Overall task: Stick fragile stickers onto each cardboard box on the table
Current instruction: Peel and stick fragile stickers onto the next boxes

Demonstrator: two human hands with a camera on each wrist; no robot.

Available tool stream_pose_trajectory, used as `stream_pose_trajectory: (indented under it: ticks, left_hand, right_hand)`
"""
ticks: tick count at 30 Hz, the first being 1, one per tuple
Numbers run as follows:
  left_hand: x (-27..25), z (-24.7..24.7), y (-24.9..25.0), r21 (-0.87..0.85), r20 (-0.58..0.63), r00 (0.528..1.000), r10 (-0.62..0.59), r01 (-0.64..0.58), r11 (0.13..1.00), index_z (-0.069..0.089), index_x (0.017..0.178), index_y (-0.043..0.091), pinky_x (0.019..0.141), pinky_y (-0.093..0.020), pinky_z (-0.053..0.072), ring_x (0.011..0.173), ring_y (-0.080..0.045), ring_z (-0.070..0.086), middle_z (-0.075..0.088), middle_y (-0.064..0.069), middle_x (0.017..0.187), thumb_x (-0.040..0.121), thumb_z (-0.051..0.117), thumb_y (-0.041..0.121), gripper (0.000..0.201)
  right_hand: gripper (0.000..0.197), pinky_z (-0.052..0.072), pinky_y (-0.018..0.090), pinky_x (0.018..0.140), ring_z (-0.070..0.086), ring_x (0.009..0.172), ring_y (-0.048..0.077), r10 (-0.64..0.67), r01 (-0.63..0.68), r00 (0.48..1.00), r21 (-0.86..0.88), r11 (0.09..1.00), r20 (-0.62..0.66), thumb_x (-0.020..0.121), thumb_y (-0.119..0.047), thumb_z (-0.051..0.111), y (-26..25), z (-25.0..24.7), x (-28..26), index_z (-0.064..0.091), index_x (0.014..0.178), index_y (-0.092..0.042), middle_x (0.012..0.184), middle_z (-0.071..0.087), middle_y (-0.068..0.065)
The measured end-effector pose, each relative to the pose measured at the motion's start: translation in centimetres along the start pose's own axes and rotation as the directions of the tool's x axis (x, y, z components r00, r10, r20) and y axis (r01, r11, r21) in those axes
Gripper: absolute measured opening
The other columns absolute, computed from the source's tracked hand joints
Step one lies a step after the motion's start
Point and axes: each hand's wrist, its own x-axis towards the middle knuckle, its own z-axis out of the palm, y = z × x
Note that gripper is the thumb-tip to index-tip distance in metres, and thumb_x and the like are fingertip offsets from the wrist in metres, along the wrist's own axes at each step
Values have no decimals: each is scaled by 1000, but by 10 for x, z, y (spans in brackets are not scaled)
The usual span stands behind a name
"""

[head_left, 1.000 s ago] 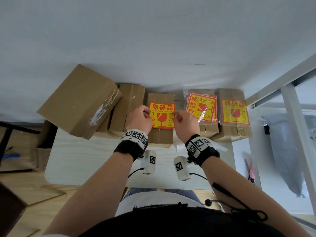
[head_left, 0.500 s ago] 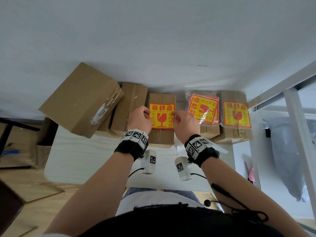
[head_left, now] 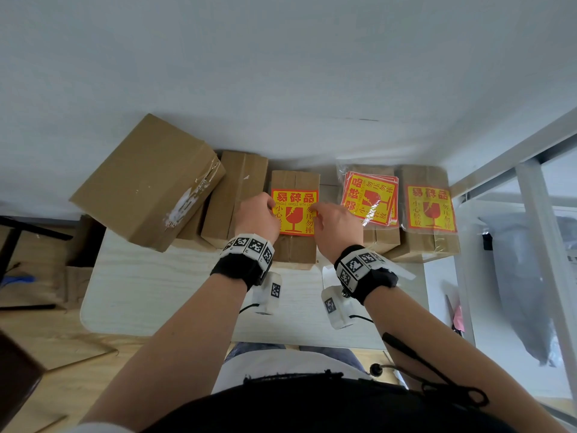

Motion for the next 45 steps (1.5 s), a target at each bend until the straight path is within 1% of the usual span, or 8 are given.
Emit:
stream_pose_trajectory:
  ticks: [5, 10, 15, 18, 22, 29, 40, 45]
  left_hand:
    - [1, -1, 3, 86, 28, 999, 28, -30, 996, 63, 115, 15, 81, -33, 54, 101, -23, 62, 66, -5, 110, 92, 57, 4, 27]
    - [-8, 6, 0, 317, -46, 986, 158, -135, 939, 59, 116, 17, 71, -28, 43, 99, -22, 55, 50, -6, 115, 91, 65, 20, 26]
    - [-3, 17, -10, 511, 39, 905, 424, -383, 770, 46, 142, 23, 111, -47, 32, 139, -30, 34, 37, -5, 153, 95, 56, 27, 48]
    - [1, 31, -12, 559, 198, 879, 434, -465, 686, 11, 157, 23, 121, -53, 0, 153, -24, -4, 5, 3, 166, 104, 28, 43, 59]
    - [1, 46, -25, 622, 227, 906, 358, -418, 662, -10, 156, 22, 117, -52, -15, 150, -24, -19, -16, 0, 165, 104, 14, 44, 62]
    - [-3, 55, -24, 630, 146, 932, 332, -347, 695, -8, 157, 13, 117, -52, -15, 151, -27, -14, -12, -9, 165, 102, 16, 49, 70]
    - [-2, 51, -20, 522, 136, 962, 236, -272, 808, -9, 155, 5, 112, -51, -23, 152, -23, -13, 46, -5, 151, 96, 11, 64, 86]
    - [5, 57, -5, 547, 179, 954, 239, -298, 782, -12, 154, 3, 116, -53, -19, 152, -22, -10, 46, -5, 151, 97, 17, 64, 89]
  right_hand:
    - [28, 57, 38, 72, 65, 93, 23, -8, 8, 1000, 1, 1000, 3, 96, -14, 50, -1, -2, 0, 67, 118, -16, 101, 71, 2]
    - [31, 55, 33, 70, 62, 88, 19, -10, 11, 999, -19, 1000, 47, 96, -22, 53, 0, 0, -5, 61, 125, -21, 104, 65, -2]
    - [50, 54, 38, 83, 52, 114, 24, 6, -5, 1000, -95, 995, 16, 95, -33, 56, 1, 3, -15, 42, 142, -24, 130, 47, 7]
    - [59, 32, 51, 111, 25, 144, 29, -57, 76, 994, -221, 972, 91, 101, -42, 40, -4, 9, -13, 19, 153, -25, 162, 12, 3]
    - [66, -1, 59, 119, -13, 151, 25, -71, 147, 974, -363, 920, 214, 101, -52, 5, -2, 23, -14, 0, 157, -18, 165, -9, 0]
    - [77, -9, 54, 120, -21, 149, 28, -33, 116, 971, -343, 932, 238, 95, -60, -8, 2, 26, -12, -5, 156, -14, 162, -19, 14]
    - [65, -17, 53, 117, -6, 152, 20, 55, -21, 985, -198, 980, 165, 101, -32, 34, 0, 6, -18, 5, 154, -9, 151, 43, 7]
    - [72, -6, 55, 120, -4, 152, 25, 73, -67, 997, -200, 977, 24, 87, -16, 51, 13, -16, -5, 21, 152, -21, 163, 15, 3]
